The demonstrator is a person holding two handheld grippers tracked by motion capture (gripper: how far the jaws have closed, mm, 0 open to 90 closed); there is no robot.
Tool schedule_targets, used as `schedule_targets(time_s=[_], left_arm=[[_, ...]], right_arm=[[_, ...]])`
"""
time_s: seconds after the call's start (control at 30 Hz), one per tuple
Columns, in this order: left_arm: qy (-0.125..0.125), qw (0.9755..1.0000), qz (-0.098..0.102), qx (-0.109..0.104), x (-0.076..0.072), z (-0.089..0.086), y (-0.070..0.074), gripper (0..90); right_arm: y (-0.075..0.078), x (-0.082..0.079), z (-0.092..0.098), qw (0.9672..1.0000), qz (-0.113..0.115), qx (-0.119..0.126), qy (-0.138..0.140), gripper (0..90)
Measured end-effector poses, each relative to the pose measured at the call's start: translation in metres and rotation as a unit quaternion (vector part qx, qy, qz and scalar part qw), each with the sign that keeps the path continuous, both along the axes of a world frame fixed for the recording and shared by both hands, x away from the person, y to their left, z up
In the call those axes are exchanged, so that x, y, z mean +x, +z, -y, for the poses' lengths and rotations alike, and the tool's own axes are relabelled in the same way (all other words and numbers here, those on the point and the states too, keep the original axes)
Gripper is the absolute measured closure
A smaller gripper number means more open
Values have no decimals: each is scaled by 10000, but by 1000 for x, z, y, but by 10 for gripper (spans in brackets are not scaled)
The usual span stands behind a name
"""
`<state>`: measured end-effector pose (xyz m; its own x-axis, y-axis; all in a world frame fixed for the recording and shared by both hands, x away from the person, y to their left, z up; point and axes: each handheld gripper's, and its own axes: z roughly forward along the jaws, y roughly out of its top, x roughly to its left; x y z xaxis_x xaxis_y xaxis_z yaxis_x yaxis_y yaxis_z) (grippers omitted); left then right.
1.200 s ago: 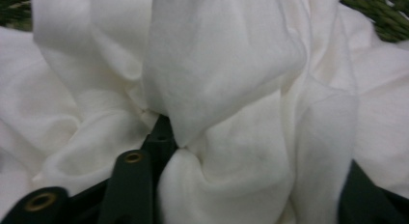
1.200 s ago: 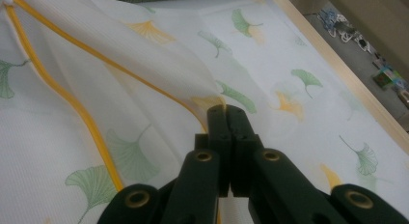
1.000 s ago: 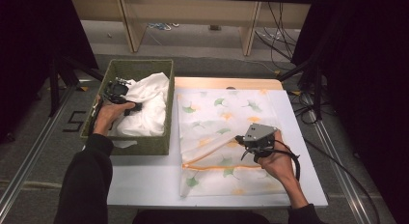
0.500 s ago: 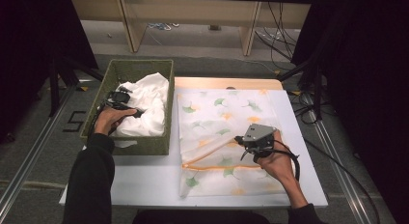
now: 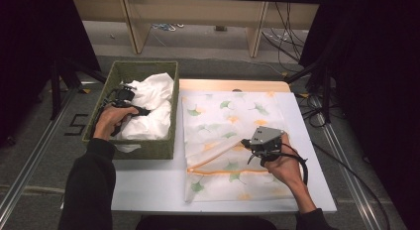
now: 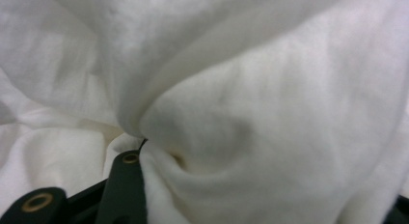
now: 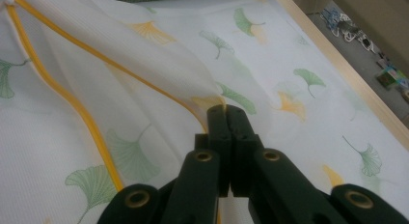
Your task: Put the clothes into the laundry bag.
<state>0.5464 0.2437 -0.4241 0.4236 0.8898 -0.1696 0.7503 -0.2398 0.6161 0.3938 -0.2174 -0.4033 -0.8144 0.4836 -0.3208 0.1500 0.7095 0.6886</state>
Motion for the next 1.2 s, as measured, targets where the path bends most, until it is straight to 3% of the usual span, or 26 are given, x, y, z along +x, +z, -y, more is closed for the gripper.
schedule_targets(time_s=[0.07,0.1,0.13,0.2,0.23,0.27,0.4,0.5,0.57,0.63,0.7,0.73,0.83,0.93,0.97,1.03,1.1,1.2], left_arm=[[-6,9996,0,289,1,3,-3,438],[-6,9996,0,289,1,3,-3,378],[166,9980,-112,593,4,6,-17,284],[411,9981,-241,401,5,9,-30,165],[411,9981,-241,401,5,9,-30,125],[309,9977,-156,585,8,7,-34,97],[269,9971,-149,694,9,7,-36,7],[227,9958,-172,869,12,10,-44,0],[329,9953,-230,877,13,11,-44,1],[366,9940,-200,1014,13,11,-42,110],[206,9936,-140,1105,11,11,-40,255],[134,9932,-146,1145,11,11,-39,320],[218,9943,-135,1032,11,8,-36,448],[223,9951,-116,957,10,6,-35,487],[210,9942,0,1054,6,9,-35,524],[287,9956,77,888,5,7,-34,538],[301,9956,71,887,4,6,-32,547],[364,9967,152,707,1,2,-23,554]], right_arm=[[0,1,-1,10000,-1,-4,12,900],[0,0,-1,10000,-10,-4,11,900],[0,0,-2,10000,1,-9,5,900],[0,-1,-2,10000,25,-39,26,900],[0,-1,-2,10000,25,-39,26,900],[1,0,-2,9999,90,-51,93,900],[0,-2,-1,10000,21,-3,-26,900],[0,-1,-2,10000,25,-48,38,900],[0,-2,-2,10000,-6,-18,-20,900],[0,-1,-2,10000,22,-28,35,900],[0,-1,-2,10000,18,-61,68,900],[0,0,-3,9998,129,-96,102,900],[0,-1,-3,10000,2,-43,63,900],[0,-2,-3,10000,26,-44,49,900],[1,-1,-2,10000,27,-22,30,900],[0,-1,-2,10000,15,-42,34,900],[0,-1,-2,10000,69,-66,21,900],[2,-2,-1,10000,67,-6,-19,900]])
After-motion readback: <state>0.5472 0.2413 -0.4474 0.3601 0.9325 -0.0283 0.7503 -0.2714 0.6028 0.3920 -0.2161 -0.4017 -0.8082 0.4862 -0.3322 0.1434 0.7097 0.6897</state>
